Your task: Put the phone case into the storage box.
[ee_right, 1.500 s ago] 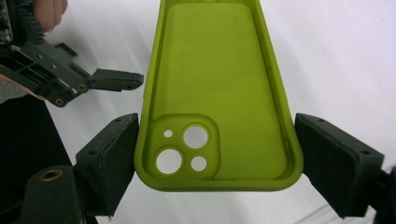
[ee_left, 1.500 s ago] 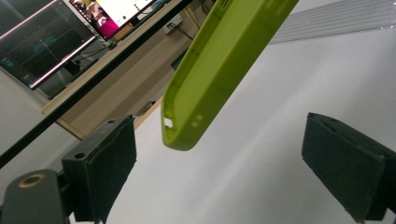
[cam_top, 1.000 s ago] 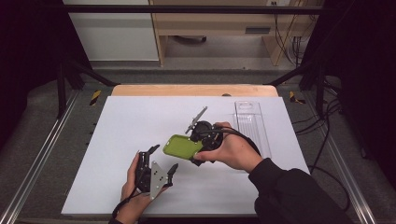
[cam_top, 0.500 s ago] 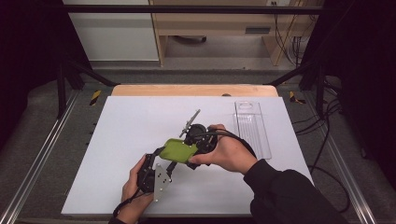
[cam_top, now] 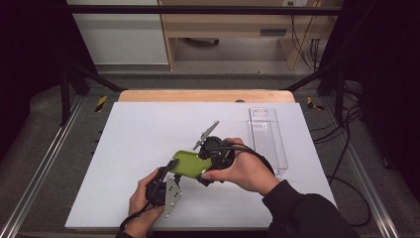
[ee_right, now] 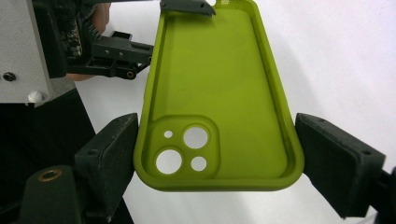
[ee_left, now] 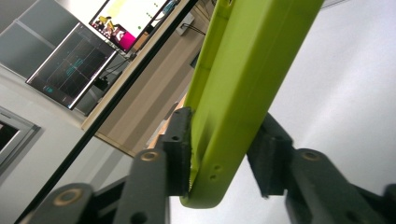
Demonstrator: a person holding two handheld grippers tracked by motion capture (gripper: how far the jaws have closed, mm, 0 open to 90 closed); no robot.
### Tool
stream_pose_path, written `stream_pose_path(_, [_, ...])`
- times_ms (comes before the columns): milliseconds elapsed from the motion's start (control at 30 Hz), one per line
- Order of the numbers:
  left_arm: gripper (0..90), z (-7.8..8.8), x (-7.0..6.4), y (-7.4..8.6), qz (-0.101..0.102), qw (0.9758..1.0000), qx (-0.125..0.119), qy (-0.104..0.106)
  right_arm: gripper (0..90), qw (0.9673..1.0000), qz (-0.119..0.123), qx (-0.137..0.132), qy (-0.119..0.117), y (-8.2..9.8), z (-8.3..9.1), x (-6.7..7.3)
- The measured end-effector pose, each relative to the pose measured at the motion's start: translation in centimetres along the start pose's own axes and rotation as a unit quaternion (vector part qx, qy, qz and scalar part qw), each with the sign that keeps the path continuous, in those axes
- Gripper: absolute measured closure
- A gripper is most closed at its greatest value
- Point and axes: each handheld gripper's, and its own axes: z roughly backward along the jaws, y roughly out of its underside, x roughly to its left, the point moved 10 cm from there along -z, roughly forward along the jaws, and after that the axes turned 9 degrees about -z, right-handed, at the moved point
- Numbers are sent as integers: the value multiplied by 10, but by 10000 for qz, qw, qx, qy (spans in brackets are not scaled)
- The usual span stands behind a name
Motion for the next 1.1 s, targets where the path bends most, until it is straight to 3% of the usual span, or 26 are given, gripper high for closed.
stream_pose_path(133, [767,0,0,1,50,10000,21,19,169,10000,27,25,-62,0,-1,5])
stream_pose_path(167, [781,1,0,2,140,9998,83,61,167,10000,19,27,-67,0,-3,5])
stream_pose_path(300, [810,1,0,5,101,9997,216,104,161,9998,-93,-57,-151,-2,-6,5])
stream_pose_path(400, [833,0,-1,5,176,9995,200,192,153,9988,-195,-294,-330,-6,-4,3])
stream_pose_path(500, [854,-2,0,5,291,9991,192,244,37,9976,-309,-447,-440,-7,-4,-3])
stream_pose_path(567, [857,-3,1,7,397,9986,224,282,90,9968,-320,-584,-453,-6,-3,-7])
stream_pose_path(667, [857,-3,3,11,555,9976,240,325,47,9951,-383,-793,-447,-4,0,-13])
stream_pose_path(767, [858,-1,6,14,820,9958,219,357,61,9916,-413,-1127,-473,-2,5,-17])
stream_pose_path(800, [858,-1,6,14,820,9958,219,357,61,9916,-413,-1127,-473,-2,5,-17])
stream_pose_path(833, [858,-1,8,16,994,9941,198,379,52,9888,-445,-1342,-478,1,6,-19])
stream_pose_path(967, [859,-1,11,21,1350,9897,192,440,59,9811,-562,-1783,-504,7,6,-25])
stream_pose_path(1000, [858,-1,11,21,1350,9897,192,440,59,9811,-562,-1783,-504,7,6,-25])
stream_pose_path(1033, [859,1,12,23,1542,9868,183,466,59,9756,-664,-2027,-530,9,5,-29])
stream_pose_path(1100, [859,2,14,23,1720,9838,147,480,60,9688,-770,-2297,-526,10,5,-34])
